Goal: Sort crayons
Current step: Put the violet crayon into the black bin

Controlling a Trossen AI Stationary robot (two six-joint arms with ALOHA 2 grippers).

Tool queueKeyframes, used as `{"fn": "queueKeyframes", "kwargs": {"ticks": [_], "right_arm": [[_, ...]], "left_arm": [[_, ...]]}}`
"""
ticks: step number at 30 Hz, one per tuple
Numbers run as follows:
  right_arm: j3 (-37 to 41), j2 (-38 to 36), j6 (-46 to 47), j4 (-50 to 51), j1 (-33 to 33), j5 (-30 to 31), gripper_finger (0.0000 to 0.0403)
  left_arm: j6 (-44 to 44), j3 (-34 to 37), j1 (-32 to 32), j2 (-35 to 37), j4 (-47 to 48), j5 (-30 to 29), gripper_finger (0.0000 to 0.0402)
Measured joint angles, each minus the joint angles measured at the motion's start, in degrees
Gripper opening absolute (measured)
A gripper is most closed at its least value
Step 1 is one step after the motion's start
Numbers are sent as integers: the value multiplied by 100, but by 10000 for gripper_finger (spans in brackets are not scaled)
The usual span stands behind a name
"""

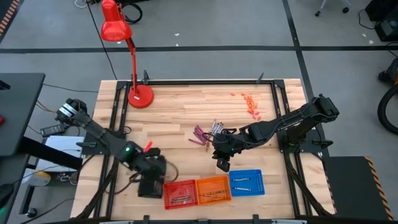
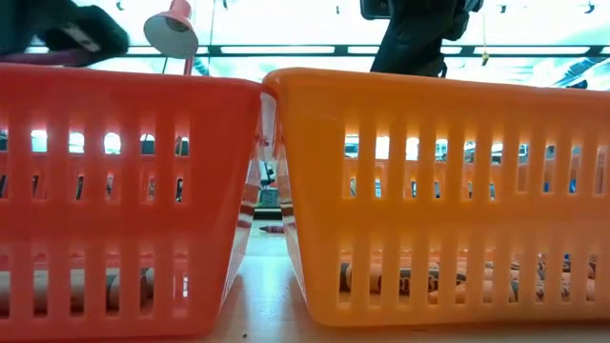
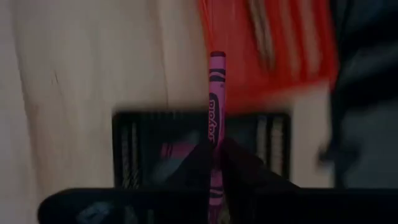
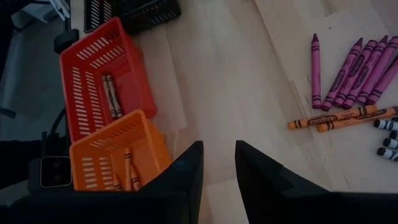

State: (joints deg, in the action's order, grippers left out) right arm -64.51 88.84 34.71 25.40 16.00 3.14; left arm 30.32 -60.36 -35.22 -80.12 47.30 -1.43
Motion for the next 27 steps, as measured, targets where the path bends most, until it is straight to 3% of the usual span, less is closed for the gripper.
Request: {"fn": "queueKeyframes", "kwargs": {"ticks": [8, 12, 27], "right_arm": [[0, 0, -39, -9, -1, 7, 97], [0, 0, 5, -14, -1, 10, 97], [0, 0, 46, -10, -8, -20, 97]], "left_arm": [[-1999, 0, -594, -365, 512, -559, 45], [-2132, 0, -650, -671, 513, -645, 43], [2900, 0, -753, -848, 380, -620, 43]]}}
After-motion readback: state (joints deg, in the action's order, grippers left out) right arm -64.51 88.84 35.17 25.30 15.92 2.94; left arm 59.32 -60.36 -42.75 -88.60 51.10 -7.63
